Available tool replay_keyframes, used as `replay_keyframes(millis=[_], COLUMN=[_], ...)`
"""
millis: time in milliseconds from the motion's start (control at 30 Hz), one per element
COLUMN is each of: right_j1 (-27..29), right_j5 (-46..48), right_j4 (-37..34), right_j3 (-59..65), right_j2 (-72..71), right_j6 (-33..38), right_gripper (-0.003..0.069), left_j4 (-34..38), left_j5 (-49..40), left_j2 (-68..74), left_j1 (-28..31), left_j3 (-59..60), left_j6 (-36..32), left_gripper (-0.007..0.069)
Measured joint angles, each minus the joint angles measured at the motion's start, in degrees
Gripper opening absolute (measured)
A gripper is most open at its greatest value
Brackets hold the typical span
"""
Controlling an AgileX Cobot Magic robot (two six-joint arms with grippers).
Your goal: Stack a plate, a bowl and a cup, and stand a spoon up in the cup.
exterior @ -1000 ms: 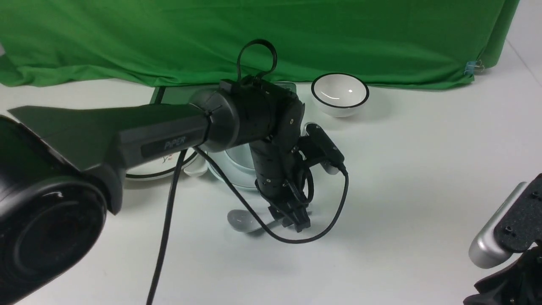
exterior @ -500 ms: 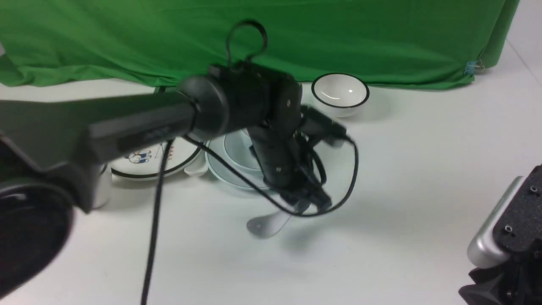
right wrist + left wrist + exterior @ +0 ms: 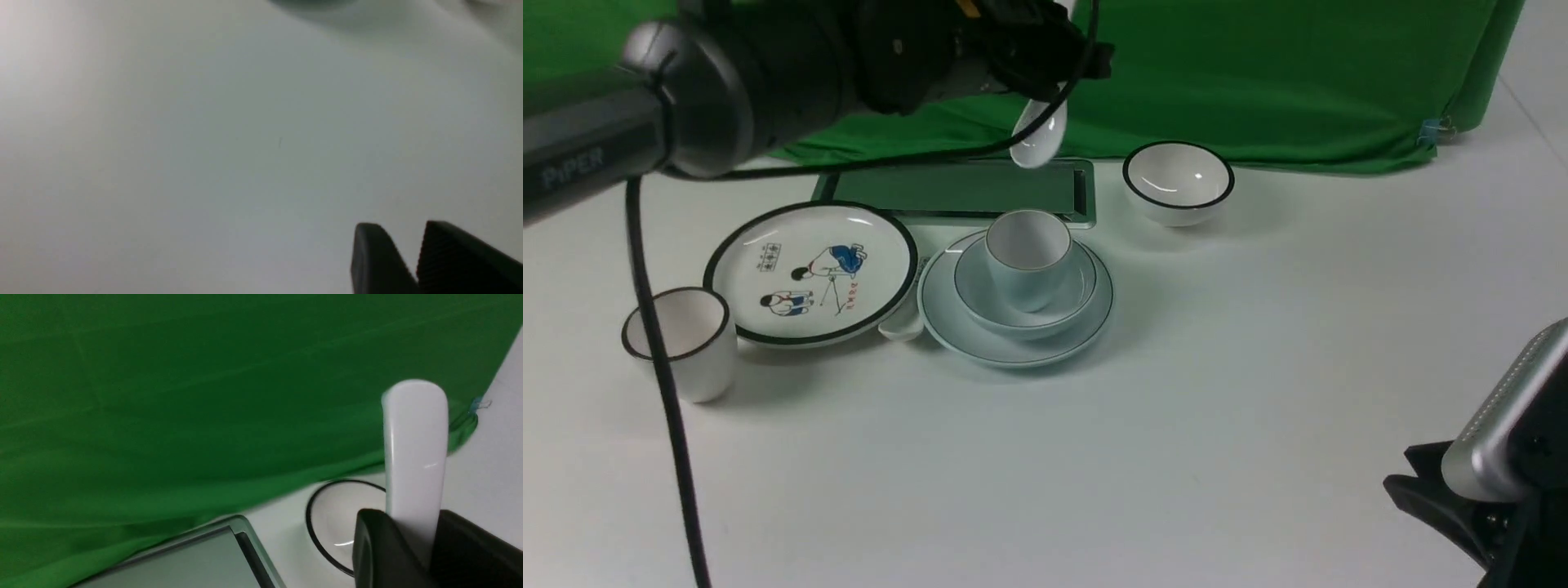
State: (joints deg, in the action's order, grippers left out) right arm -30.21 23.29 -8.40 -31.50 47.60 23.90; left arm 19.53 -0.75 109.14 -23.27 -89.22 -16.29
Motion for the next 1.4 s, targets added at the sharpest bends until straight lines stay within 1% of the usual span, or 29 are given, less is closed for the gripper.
replay_keyframes(millis=[67,100,200,300,600,667,733,800,867,900,933,1000,1067,1100,1167,1200,1233,1267,1300,1333,1367,1400], right_j1=[0.0,0.0,0.0,0.0,0.0,0.0,0.0,0.0,0.0,0.0,0.0,0.0,0.0,0.0,0.0,0.0,0.0,0.0,0.0,0.0,0.0,0.0], right_j5=[-1.5,-3.9,-6.8,-9.3,-9.3,-7.0,-3.3,0.7,5.1,10.4,13.0,19.5,24.1,28.2,32.2,33.4,33.7,32.8,32.5,29.4,28.8,23.7], right_j4=[0.2,0.2,0.4,1.4,1.9,1.9,1.9,1.9,1.9,1.9,1.9,1.9,2.0,2.1,2.2,2.3,2.3,2.3,2.3,2.3,2.3,2.3], right_j3=[0.2,0.3,0.5,0.5,0.5,0.0,-1.2,-2.4,-3.8,-5.4,-6.2,-8.0,-9.4,-10.4,-10.6,-10.5,-10.4,-9.4,-9.1,-7.2,-6.5,-3.9], right_j2=[0.1,0.2,0.8,1.3,1.3,1.3,1.3,1.3,1.3,1.3,1.3,1.3,1.3,1.3,1.0,0.6,0.1,-1.3,-1.3,-3.7,-4.4,-6.8], right_j6=[0.0,0.0,0.0,0.2,0.5,-0.7,-1.4,-1.5,-1.6,-1.8,-1.7,-1.7,-1.8,-1.8,-2.0,-2.2,-2.4,-3.2,-3.3,-4.4,-4.4,-5.4], right_gripper=[0.0204,0.0204,0.0204,0.0204,0.0204,0.0204,0.0204,0.0204,0.0204,0.0204,0.0204,0.0201,0.0182,0.0155,0.0096,0.0054,0.0043,0.0017,0.0015,0.0012,0.0012,0.0012], left_j4=[0.1,0.1,0.1,0.1,-1.7,-3.7,-4.6,-5.1,-5.2,-5.4,-5.5,-5.6,-6.1,-6.7,-8.2,-9.2,-9.9,-11.0,-11.1,-12.2,-12.3,-13.3], left_j5=[3.6,6.5,9.2,11.5,9.7,8.6,7.8,6.7,5.7,3.9,3.2,1.3,-0.9,-2.5,-6.6,-9.1,-10.7,-14.5,-15.1,-19.6,-19.6,-21.9], left_j2=[0.8,2.0,3.5,5.5,7.2,7.2,7.2,7.0,6.7,5.8,5.4,3.3,0.8,-1.5,-5.8,-8.5,-10.7,-14.9,-15.5,-20.6,-21.2,-25.7], left_j1=[-0.1,-0.1,-0.1,-0.1,-0.1,-0.2,-0.6,-0.9,-1.0,-1.3,-1.3,-1.3,-1.3,-1.3,-1.3,-1.3,-1.3,-1.3,-1.3,-1.3,-1.3,-1.3], left_j3=[1.7,3.9,6.0,7.7,8.1,8.1,8.1,8.1,8.1,8.1,8.1,8.1,8.1,8.1,8.1,8.1,8.1,8.1,8.1,8.1,8.1,8.3], left_j6=[-0.5,-0.6,-0.3,1.4,2.3,2.3,2.3,2.3,2.3,2.3,2.3,2.3,2.3,2.3,2.3,2.3,2.3,2.3,2.3,2.3,2.3,2.3], left_gripper=[0.0083,0.0083,0.0083,0.0083,0.0083,0.0094,0.0137,0.0219,0.0266,0.0355,0.0385,0.0432,0.0451,0.0449,0.0419,0.0388,0.0356,0.0287,0.0287,0.0182,0.0170,0.0084])
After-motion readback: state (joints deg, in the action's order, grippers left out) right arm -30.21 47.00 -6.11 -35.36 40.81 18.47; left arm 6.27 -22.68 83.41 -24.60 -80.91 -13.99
